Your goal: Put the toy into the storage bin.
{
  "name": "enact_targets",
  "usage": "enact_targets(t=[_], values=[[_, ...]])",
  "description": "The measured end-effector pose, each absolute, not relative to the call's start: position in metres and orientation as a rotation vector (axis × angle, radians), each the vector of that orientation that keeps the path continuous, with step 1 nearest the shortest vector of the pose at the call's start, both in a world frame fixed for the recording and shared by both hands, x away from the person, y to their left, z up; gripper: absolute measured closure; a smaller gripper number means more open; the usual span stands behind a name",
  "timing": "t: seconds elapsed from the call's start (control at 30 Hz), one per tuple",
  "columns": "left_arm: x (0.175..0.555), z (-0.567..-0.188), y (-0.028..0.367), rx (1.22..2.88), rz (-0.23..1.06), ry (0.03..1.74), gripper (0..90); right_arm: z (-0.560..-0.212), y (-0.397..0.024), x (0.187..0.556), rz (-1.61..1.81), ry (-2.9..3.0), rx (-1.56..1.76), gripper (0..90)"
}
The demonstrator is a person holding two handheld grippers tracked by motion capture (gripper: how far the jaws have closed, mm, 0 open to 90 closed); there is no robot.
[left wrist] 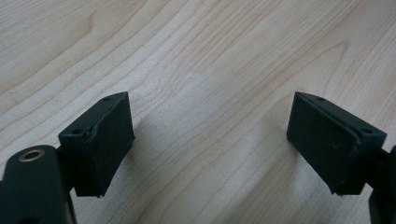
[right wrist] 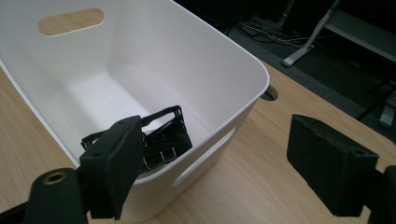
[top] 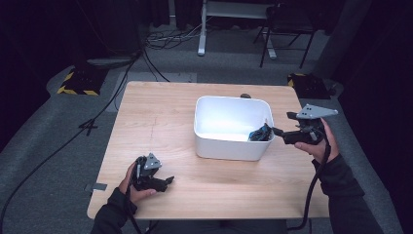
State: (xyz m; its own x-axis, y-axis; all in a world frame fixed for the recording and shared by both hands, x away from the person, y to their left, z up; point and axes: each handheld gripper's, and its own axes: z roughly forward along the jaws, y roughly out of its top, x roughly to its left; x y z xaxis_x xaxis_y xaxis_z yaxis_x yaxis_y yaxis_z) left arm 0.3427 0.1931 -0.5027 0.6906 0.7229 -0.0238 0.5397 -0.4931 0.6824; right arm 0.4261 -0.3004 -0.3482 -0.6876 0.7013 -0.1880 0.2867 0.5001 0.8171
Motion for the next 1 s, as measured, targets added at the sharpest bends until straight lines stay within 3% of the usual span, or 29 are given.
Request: enact_targets(t=[1.0], values=[[0.343, -0.503, 0.193, 2.222, 0.348, 0.961, 14.9, -0.378, -0.321, 0.406, 1.007, 2.251, 0.803, 19.9]])
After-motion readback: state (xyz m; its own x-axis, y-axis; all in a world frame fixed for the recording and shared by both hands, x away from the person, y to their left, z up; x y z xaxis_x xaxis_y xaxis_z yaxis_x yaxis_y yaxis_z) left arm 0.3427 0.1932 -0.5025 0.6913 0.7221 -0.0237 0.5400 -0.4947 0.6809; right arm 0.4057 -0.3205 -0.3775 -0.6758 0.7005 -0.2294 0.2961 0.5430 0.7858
